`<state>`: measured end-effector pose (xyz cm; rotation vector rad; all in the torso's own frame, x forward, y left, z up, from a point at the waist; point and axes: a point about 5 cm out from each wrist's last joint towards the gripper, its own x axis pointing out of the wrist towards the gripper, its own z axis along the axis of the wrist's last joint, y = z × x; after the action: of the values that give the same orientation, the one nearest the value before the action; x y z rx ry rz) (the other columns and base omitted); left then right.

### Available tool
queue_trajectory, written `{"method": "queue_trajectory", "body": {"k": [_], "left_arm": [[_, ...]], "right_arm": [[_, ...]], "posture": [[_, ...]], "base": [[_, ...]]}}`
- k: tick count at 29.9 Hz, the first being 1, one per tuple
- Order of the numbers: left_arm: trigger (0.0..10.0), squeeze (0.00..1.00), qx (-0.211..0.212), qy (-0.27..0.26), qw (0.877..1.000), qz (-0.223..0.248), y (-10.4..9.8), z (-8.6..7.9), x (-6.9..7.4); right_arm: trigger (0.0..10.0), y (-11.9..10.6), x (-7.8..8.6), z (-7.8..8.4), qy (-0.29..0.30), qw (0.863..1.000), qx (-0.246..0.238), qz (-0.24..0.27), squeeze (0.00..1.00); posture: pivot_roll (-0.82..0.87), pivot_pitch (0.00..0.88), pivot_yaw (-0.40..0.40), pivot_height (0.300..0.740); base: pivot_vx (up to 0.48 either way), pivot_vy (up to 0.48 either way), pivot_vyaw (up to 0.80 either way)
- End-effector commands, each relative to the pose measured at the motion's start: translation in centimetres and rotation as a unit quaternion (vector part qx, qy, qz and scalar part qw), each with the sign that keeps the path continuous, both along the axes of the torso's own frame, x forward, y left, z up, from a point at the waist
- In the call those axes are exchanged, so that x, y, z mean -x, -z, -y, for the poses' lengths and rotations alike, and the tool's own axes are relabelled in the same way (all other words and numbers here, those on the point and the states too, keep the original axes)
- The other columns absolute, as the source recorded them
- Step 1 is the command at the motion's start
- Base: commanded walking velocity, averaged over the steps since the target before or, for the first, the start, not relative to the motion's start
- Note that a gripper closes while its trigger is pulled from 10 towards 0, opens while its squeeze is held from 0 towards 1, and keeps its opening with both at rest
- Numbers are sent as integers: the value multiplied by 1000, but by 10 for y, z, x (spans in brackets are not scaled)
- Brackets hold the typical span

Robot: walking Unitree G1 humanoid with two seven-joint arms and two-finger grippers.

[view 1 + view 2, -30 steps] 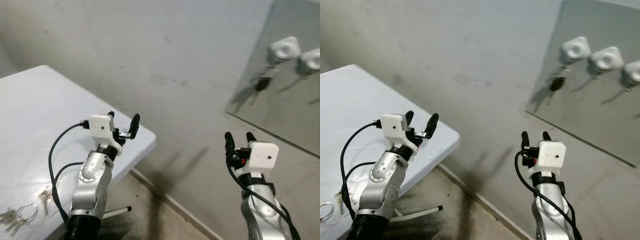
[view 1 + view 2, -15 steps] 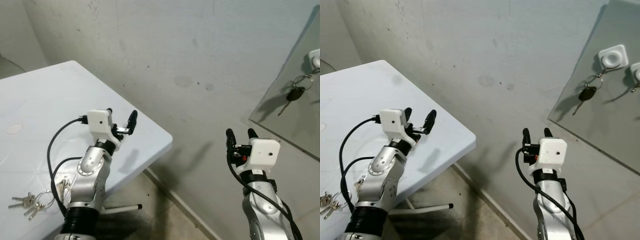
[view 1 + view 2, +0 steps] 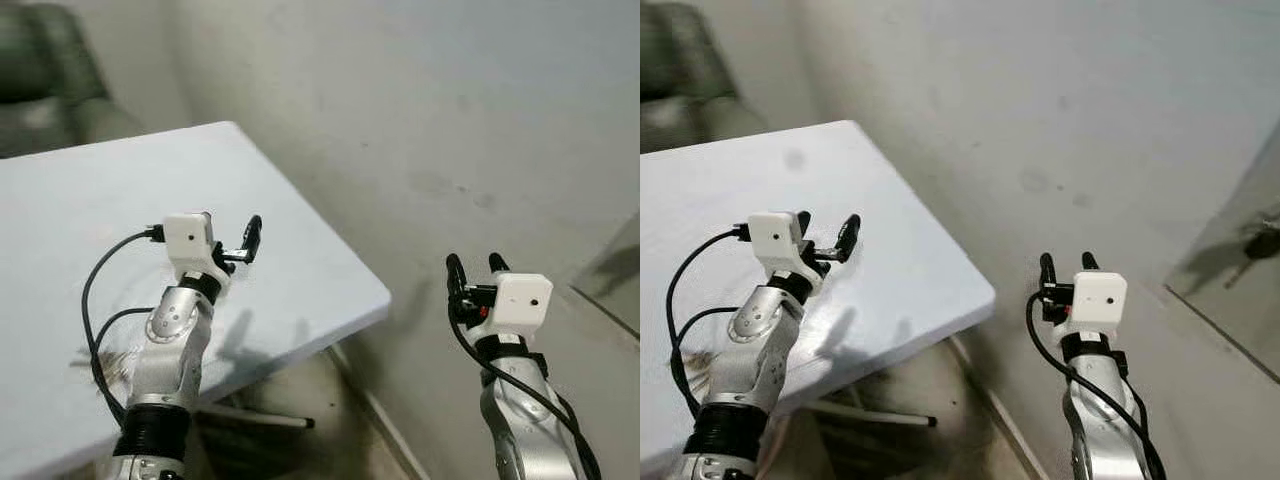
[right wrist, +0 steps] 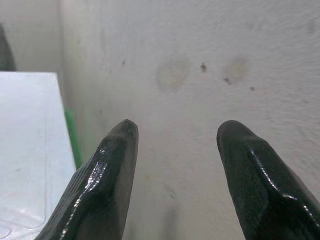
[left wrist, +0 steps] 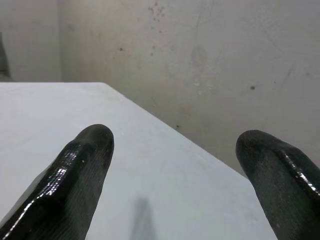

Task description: Hang keys on a hook

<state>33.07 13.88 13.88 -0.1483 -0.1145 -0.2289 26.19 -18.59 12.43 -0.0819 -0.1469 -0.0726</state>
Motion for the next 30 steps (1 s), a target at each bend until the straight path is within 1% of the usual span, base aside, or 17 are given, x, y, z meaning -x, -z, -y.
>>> {"method": "queue_trajectory", "body": {"k": [1,8,21,22,23,26,30], "left_arm": [[10000,0,-12,-10,1000,7,-5,-6,-3],[10000,0,-8,-2,1000,19,-8,-3,-3],[10000,0,-8,0,1000,16,-7,-2,-2],[10000,0,-5,1,1000,10,-6,-1,-3],[10000,0,-4,1,1000,8,-5,-1,-3],[10000,0,-2,2,1000,3,-4,0,-3],[10000,0,-1,2,1000,0,-3,0,-3]], "right_arm": [[10000,-3,-2,-3,-6,1000,-5,6,0],[10000,-3,-2,-2,-5,1000,-3,7,0],[10000,-3,-2,-2,-9,1000,-6,8,0],[10000,-5,-1,-3,-11,1000,-23,16,0],[10000,-5,-1,-3,-11,999,-27,18,0],[10000,-6,0,-3,-12,999,-24,18,0],[10000,-6,0,-3,-13,1000,-22,17,0]], "posture": [[-5,0,-45,740],[-5,0,-45,740],[-8,0,-47,740],[-8,0,-48,740],[-8,0,-48,740],[-10,0,-49,740],[-11,0,-51,740]], "base": [[0,0,800],[0,0,800],[0,0,800],[0,0,0],[0,0,0],[0,0,0],[0,289,0]]}}
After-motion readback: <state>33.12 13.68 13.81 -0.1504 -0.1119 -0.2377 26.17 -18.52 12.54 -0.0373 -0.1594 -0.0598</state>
